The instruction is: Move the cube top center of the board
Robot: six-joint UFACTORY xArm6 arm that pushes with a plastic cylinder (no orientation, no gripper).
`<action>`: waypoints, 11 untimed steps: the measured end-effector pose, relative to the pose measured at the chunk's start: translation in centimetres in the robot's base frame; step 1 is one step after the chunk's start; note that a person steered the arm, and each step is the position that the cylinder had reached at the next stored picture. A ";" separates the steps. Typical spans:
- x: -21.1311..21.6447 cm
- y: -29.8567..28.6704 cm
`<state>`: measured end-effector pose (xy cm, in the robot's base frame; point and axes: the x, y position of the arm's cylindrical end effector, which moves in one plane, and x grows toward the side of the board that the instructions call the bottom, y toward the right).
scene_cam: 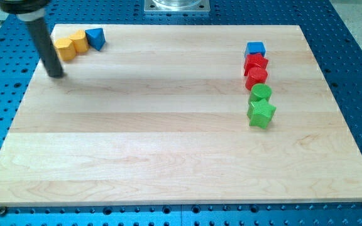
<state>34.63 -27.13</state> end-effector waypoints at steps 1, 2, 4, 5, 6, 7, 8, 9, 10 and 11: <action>-3.1 -0.6; -5.3 -0.7; -10.4 -0.7; -10.5 1.2; -9.9 7.2; -9.5 15.1; -9.5 16.5; -10.3 13.8; -10.5 16.4; -11.3 20.2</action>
